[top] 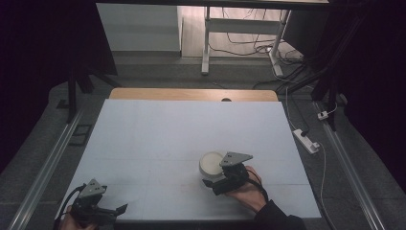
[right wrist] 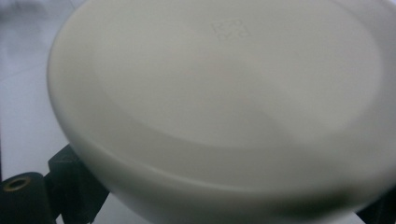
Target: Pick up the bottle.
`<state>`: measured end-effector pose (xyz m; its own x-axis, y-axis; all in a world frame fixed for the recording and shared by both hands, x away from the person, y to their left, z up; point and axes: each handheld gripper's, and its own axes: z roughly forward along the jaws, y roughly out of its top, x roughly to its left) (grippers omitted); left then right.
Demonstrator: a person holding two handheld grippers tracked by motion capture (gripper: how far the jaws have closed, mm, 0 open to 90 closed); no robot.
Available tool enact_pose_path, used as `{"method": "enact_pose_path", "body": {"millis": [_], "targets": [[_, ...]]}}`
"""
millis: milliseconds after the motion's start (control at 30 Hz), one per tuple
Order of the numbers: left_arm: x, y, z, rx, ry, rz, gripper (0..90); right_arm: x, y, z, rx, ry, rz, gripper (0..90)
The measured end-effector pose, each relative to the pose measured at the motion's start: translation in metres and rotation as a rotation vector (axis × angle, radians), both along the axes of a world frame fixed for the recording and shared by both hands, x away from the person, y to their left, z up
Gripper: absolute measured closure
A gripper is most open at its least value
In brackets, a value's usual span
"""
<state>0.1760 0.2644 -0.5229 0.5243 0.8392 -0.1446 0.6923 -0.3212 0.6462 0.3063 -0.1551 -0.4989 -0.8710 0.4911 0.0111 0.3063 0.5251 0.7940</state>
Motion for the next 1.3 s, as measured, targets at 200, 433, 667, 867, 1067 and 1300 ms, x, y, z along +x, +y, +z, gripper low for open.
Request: {"method": "enact_pose_path", "body": {"millis": [200,433,667,867,1067,1300], "targets": [[0.001,0.001,0.000,-0.013,0.007,-0.013,0.0,0.001,0.006,0.006,0.019,0.007,0.012,6.4],[0.002,0.001,-0.001,-0.019,0.016,-0.027,0.0,0.003,0.013,0.009,0.019,0.020,0.027,6.5],[0.002,0.002,-0.001,-0.023,0.020,-0.033,0.0,0.003,0.024,0.013,0.026,0.018,0.046,6.5],[0.002,0.001,-0.001,-0.020,0.021,-0.036,0.0,0.002,0.032,0.015,0.031,0.015,0.061,6.5],[0.002,0.001,-0.001,-0.019,0.023,-0.039,0.0,0.000,0.046,0.017,0.030,0.004,0.085,6.5],[0.002,0.000,0.000,-0.012,0.019,-0.037,0.0,-0.001,0.050,0.018,0.031,0.004,0.096,6.5]]}}
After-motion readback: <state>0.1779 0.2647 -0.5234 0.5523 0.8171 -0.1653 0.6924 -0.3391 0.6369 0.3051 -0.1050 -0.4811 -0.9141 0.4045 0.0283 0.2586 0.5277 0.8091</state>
